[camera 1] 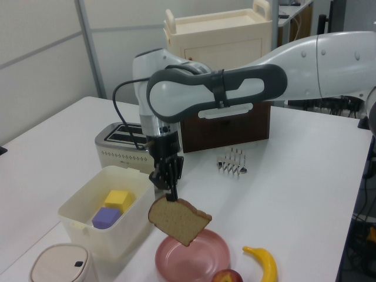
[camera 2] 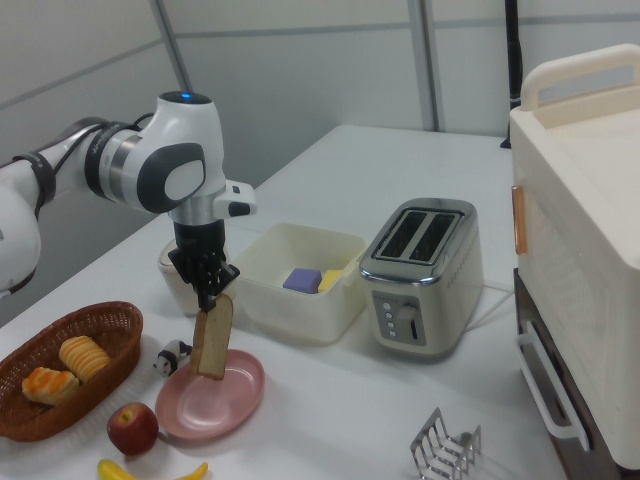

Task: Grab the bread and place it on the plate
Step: 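Carry the bread slice over to the pink plate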

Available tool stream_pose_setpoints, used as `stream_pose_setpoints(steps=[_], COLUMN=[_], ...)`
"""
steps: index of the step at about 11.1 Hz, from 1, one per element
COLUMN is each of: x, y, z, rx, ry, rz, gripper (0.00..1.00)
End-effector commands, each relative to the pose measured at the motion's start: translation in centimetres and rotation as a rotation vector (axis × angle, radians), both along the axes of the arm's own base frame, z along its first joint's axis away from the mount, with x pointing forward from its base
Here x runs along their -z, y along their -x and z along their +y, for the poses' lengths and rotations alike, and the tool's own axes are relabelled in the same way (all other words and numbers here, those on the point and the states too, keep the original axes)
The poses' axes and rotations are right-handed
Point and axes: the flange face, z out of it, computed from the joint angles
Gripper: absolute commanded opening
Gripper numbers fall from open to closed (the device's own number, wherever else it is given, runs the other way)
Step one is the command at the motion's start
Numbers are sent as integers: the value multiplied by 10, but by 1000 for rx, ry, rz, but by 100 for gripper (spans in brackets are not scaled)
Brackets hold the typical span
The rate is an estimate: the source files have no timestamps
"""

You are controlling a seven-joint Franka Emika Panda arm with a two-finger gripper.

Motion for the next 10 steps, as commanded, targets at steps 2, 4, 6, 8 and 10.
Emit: stream_pose_setpoints(steps=[2,4,6,8,10], x=[14,14,17,28,32], y=[19,27,35,34,32], z=[27,45,60,66,64], rx=[-81,-119,-150,-159,-176], ry=[20,23,29,32,56], rz=[68,91,116,131,125], gripper=[2,2,3,13,66])
